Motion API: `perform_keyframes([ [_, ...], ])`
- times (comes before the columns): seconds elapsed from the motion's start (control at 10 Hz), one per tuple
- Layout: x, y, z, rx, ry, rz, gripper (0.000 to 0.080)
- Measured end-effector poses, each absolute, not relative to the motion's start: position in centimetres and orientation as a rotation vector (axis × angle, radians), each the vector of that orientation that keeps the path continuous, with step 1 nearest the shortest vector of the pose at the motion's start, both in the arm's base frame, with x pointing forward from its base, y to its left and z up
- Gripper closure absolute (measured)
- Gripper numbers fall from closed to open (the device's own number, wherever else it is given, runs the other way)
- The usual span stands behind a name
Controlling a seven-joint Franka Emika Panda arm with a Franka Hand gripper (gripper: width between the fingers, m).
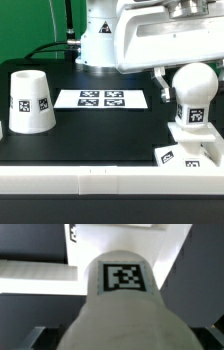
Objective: Assemble lamp
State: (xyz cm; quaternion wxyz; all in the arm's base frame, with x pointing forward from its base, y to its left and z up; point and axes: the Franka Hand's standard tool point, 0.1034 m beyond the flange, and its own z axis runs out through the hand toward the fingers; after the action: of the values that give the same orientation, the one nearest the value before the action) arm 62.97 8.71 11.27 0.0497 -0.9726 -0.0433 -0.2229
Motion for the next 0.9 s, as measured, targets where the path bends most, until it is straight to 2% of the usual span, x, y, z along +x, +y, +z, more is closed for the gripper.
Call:
perform_keyframes([
  [0.1,63.0,8.7,11.3,-2.963,-0.132,-0.679,0.0212],
  [0.2,63.0,8.7,11.3,-2.963,-0.132,-0.679,0.0124],
  [0.4,62.9,8.8,11.9,-2.962,-0.135,-0.676,0.0104],
  [0.8,62.7,8.5,15.1,-2.966,-0.143,-0.638,0.0101],
  [0.9,62.7,8.6,14.9,-2.965,-0.143,-0.639,0.0101],
])
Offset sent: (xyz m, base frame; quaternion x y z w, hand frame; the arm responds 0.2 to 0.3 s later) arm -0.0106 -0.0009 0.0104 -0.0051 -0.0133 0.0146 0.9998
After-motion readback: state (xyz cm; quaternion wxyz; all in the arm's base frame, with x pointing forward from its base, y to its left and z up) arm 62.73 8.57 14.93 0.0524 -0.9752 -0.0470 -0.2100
